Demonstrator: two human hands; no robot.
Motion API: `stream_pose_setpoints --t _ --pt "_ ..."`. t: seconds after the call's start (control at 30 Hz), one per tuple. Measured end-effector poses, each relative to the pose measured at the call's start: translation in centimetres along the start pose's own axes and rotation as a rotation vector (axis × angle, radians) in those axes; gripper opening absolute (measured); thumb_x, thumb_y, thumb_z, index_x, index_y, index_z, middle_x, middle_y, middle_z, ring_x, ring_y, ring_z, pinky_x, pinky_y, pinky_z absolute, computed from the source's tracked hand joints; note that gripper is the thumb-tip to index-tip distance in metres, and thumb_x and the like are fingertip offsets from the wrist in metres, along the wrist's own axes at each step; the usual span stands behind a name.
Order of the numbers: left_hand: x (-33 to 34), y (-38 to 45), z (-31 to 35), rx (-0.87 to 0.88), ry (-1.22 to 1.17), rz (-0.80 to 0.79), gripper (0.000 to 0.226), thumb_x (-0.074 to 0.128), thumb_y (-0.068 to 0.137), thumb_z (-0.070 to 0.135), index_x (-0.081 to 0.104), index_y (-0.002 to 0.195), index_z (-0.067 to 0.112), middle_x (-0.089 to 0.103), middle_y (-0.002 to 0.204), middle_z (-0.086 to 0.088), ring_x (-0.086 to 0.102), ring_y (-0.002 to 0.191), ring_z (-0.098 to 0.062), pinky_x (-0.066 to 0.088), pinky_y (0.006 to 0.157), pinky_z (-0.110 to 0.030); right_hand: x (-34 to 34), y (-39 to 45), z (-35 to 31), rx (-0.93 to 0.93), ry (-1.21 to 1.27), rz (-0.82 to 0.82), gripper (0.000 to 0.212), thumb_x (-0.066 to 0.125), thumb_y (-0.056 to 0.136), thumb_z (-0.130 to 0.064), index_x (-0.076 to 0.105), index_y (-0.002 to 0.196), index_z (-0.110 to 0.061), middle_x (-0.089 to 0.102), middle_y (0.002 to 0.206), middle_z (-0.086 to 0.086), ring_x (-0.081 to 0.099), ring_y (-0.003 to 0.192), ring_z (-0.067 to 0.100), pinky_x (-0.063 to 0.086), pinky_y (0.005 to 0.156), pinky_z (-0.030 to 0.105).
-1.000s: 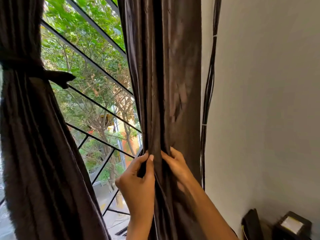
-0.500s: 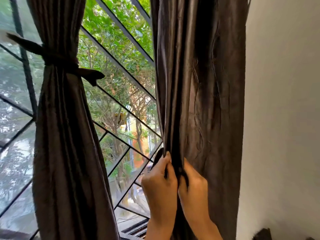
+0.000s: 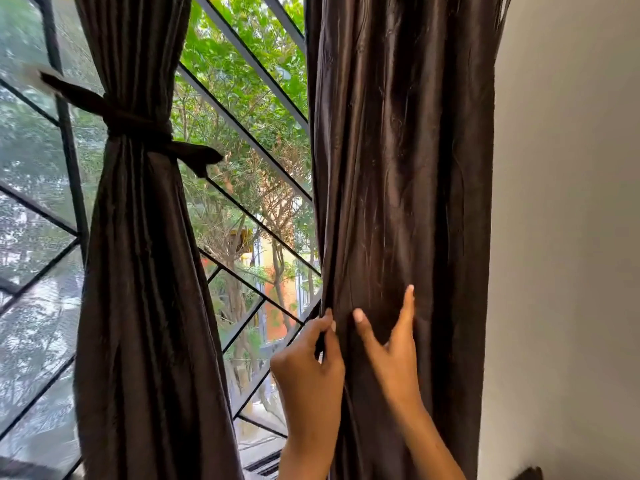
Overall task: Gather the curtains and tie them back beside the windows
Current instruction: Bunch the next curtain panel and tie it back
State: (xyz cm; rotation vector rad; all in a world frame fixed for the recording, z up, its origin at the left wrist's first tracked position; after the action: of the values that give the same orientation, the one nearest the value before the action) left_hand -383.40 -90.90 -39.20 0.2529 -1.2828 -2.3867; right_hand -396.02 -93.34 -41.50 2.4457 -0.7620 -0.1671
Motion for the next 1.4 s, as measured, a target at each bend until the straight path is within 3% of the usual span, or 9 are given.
stream_pose_setpoints --t 0.17,0.27,0.37,0.57,0.73,0.9,1.07,1.23,1.4 --pt "-0.7 0.3 -0.4 -0.002 0.023 -0.008 0.016 0.075 0.073 -0.003 0.075 0.084 0.009 0.073 0.073 0.003 0.062 0.077 0.003 0.038 0.064 0.005 0.5 1.1 -0.9 0.094 0.289 -0.227 0.030 0.066 0.086 -0.007 0.060 0.115 -0.012 0.070 0.099 -0.002 0.064 0.087 -0.006 0.050 0.078 0.009" --pt "-0.7 0.4 -0.6 0.007 0.051 -0.016 0.020 0.075 0.072 -0.005 0.075 0.085 0.010 0.073 0.070 0.002 0.063 0.073 -0.002 0.037 0.060 0.003 0.3 -0.2 -1.4 -0.170 0.127 0.052 0.011 0.076 0.077 -0.005 0.067 0.078 -0.011 0.068 0.071 -0.007 0.061 0.066 -0.002 0.048 0.065 0.014" --pt "-0.4 0.3 -0.5 0.055 0.115 -0.049 0.022 0.071 0.074 -0.006 0.075 0.087 0.011 0.070 0.063 0.003 0.056 0.070 -0.007 0.029 0.058 0.006 0.7 -2.4 -1.2 -0.404 -0.183 0.344 0.015 0.077 0.077 -0.004 0.071 0.091 -0.009 0.062 0.087 -0.002 0.061 0.078 0.006 0.049 0.072 0.018" --pt "0.1 -0.6 0.1 0.135 0.057 -0.051 0.018 0.067 0.076 0.002 0.075 0.090 0.011 0.068 0.060 0.004 0.048 0.056 0.013 0.028 0.051 0.006 2.3 -4.6 -0.9 -0.201 -0.024 0.021 0.011 0.060 0.092 -0.032 0.065 0.101 -0.030 0.066 0.098 0.000 0.065 0.092 0.021 0.050 0.084 0.054" --pt "-0.1 -0.6 0.4 0.054 -0.062 -0.009 0.017 0.076 0.077 0.018 0.075 0.094 0.016 0.065 0.070 0.022 0.059 0.060 0.014 0.043 0.051 -0.004 1.2 -4.9 -1.4 -0.519 -0.203 -0.094 0.025 0.058 0.091 -0.024 0.066 0.114 -0.022 0.054 0.117 -0.009 0.061 0.102 0.010 0.054 0.078 0.032" --pt "0.4 0.0 -0.4 -0.018 -0.032 0.034 0.011 0.078 0.075 0.006 0.077 0.085 0.011 0.073 0.079 0.008 0.064 0.077 0.006 0.042 0.064 0.001 -0.2 -2.6 -1.0 -0.326 -0.088 0.004 0.017 0.061 0.091 -0.037 0.071 0.103 -0.034 0.039 0.143 -0.008 0.033 0.135 0.001 0.031 0.107 0.018" --pt "0.5 -0.1 -0.1 0.029 0.006 0.014 0.011 0.079 0.072 0.003 0.076 0.082 0.009 0.074 0.077 0.004 0.063 0.074 0.004 0.041 0.060 0.001 -0.6 0.1 -0.7 0.082 0.334 -0.027 0.038 0.065 0.086 -0.007 0.051 0.119 -0.021 0.057 0.104 -0.014 0.059 0.095 -0.015 0.045 0.071 0.002" --pt "0.8 -0.3 -0.6 0.074 0.058 -0.011 0.019 0.080 0.069 -0.002 0.076 0.083 0.010 0.072 0.066 0.004 0.059 0.065 -0.002 0.041 0.056 -0.003 -1.4 -2.6 -1.0 -0.301 -0.005 0.330 0.020 0.076 0.077 -0.007 0.067 0.086 -0.022 0.065 0.086 -0.006 0.064 0.081 0.008 0.050 0.071 0.015" --pt "1.5 -1.2 -0.2 0.083 -0.021 -0.037 0.017 0.074 0.076 -0.002 0.076 0.089 0.009 0.067 0.078 0.015 0.054 0.075 0.017 0.036 0.064 0.007 0.4 -4.6 -0.6 -0.459 -0.202 0.136 0.030 0.069 0.081 0.003 0.072 0.107 -0.013 0.059 0.103 -0.010 0.064 0.089 0.011 0.054 0.076 0.026"
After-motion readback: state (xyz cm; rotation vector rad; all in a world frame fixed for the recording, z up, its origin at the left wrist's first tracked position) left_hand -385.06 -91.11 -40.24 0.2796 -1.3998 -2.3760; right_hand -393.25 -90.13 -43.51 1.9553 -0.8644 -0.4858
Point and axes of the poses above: each hand's wrist, its own y-axis towards the middle knuckle, its own x-axis out of the palm, z = x × y, the point moved 2 cm from there along y, towards the middle knuckle
